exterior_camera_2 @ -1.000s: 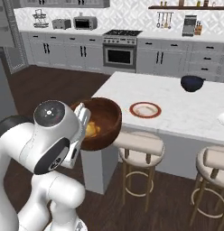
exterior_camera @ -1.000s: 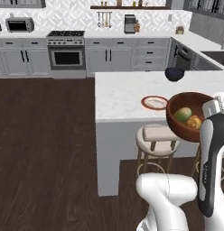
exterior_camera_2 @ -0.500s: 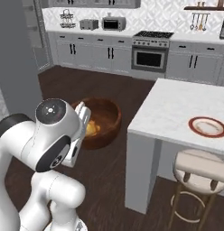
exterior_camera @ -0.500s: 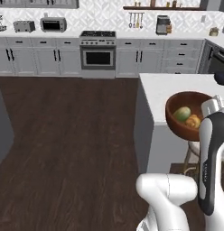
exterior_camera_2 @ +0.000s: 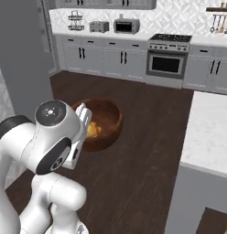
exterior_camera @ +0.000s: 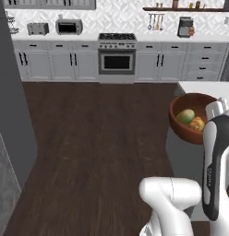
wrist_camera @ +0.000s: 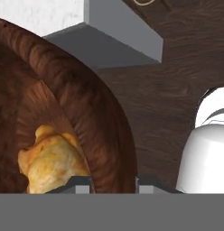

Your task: Pick the chicken drumstick and cucumber from their plates and place them in the bowl. Then put the bowl in the fridge.

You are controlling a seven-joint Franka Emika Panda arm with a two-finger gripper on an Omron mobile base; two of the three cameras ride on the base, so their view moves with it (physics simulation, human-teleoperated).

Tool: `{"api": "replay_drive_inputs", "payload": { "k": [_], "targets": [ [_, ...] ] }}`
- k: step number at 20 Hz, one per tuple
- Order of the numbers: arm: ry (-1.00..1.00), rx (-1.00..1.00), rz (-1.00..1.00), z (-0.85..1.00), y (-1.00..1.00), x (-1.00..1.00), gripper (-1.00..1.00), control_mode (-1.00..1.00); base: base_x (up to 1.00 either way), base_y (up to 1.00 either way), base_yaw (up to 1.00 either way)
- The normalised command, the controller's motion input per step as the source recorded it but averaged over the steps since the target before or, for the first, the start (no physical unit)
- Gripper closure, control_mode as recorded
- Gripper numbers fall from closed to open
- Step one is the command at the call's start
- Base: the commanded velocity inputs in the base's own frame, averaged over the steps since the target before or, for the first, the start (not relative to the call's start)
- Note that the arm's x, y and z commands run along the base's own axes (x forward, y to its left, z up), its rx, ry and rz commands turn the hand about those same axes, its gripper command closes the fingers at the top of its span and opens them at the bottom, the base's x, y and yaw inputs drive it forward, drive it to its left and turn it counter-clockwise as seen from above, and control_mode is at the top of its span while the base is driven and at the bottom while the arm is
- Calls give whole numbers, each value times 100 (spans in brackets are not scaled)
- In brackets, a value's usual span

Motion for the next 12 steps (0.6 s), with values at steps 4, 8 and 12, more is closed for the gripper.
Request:
{"api": "replay_drive_inputs", "payload": {
  "k": [4, 8, 12],
  "targets": [
    [0, 0, 0, 0, 0, 0, 100, 100, 100, 100, -8],
    [0, 0, 0, 0, 0, 0, 100, 100, 100, 100, -8],
    [0, 0, 0, 0, 0, 0, 100, 100, 100, 49, 5]
  ]
}}
